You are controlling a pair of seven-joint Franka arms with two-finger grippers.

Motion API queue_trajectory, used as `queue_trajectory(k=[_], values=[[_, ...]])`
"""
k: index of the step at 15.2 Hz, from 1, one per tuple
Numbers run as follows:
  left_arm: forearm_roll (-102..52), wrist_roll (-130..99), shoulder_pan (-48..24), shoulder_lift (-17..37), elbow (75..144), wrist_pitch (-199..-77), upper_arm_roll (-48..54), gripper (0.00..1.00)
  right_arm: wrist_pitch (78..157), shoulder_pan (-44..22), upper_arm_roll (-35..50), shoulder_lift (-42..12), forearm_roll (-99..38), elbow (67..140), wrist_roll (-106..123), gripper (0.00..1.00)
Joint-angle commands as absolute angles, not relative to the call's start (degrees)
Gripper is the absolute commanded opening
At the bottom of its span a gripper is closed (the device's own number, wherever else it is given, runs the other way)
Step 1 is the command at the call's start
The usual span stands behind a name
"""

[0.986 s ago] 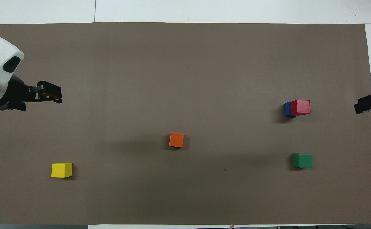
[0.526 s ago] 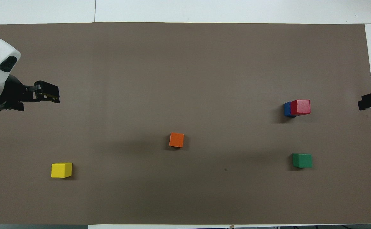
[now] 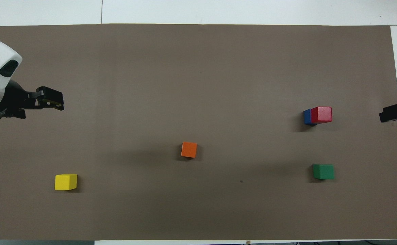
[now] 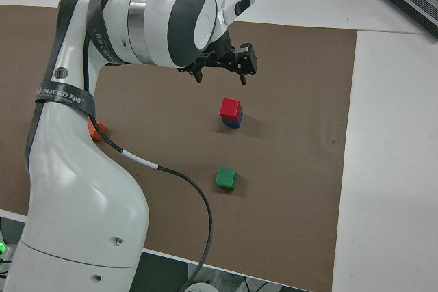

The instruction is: Transfer red block to right arm and stack on blue block

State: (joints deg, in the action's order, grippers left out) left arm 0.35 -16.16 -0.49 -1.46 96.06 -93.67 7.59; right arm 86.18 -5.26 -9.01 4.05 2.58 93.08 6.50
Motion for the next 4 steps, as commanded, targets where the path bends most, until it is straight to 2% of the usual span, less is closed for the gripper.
queue_trajectory(k=[1,4], values=[[-0.4,-16.0,0.1,-2.1,95.7,-92.4,7.8,1.0,87.1,-5.1,-9.4,5.4,1.2,94.7,7.3,1.0],[-0.4,-16.0,0.1,-2.1,95.8,-92.5,7.9,1.0,87.0,-4.9,-9.5,5.3,1.3,94.3,7.4,1.0]])
